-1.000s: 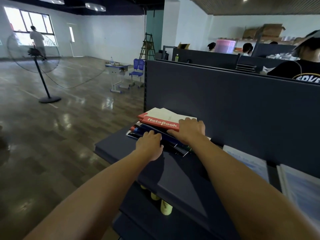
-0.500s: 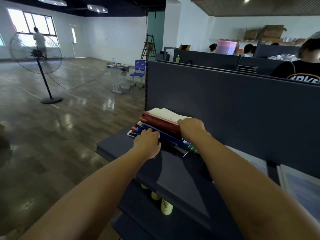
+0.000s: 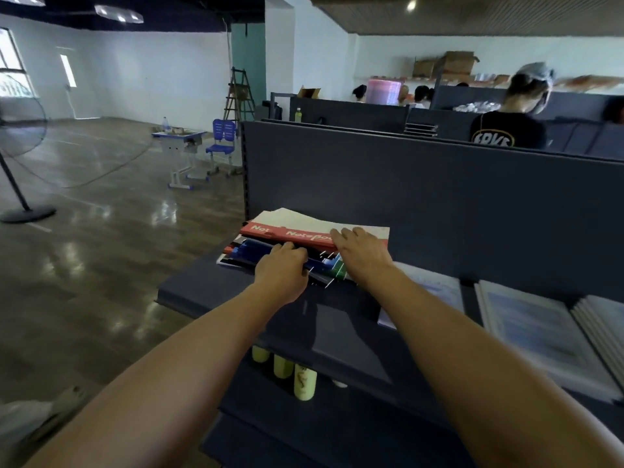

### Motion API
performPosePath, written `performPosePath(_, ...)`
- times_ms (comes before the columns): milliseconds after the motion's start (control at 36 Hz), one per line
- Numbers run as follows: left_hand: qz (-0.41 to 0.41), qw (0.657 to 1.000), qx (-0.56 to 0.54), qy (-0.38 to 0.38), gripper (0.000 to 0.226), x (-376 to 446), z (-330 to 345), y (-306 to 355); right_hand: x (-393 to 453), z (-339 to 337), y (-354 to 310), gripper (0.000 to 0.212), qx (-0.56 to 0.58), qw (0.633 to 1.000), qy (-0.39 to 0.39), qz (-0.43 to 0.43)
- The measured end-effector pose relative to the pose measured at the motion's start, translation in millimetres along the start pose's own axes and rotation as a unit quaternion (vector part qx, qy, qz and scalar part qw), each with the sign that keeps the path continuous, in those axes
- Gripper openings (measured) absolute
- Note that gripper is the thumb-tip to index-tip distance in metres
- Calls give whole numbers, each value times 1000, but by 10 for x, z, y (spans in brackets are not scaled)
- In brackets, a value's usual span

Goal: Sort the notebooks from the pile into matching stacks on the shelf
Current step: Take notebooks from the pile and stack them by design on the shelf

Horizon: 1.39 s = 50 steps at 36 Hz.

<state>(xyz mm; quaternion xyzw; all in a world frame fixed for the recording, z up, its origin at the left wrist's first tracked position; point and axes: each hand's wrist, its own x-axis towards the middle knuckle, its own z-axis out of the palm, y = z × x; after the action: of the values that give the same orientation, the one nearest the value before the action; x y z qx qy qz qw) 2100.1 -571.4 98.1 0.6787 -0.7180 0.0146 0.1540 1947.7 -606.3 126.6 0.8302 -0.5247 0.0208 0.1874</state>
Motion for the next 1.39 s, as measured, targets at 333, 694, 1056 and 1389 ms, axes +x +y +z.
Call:
performPosePath(333,111,994,-9,-4,33,-123,31,919,-997,-116,619,67,-5,989,0,149)
performPosePath(694,204,978,-14,-31,35,-927,202,2665,-2885,-209,1741,65,-58,960,-18,275)
performPosePath(1056,288,955,-39,-61,35,-1862,359,4297,-4808,-334,2658,63,-70,921,-33,381)
performPosePath(1389,344,934,-68,-59,34,-1789,597,5345,-5346,-230,3393,61,-91,893,-22,441)
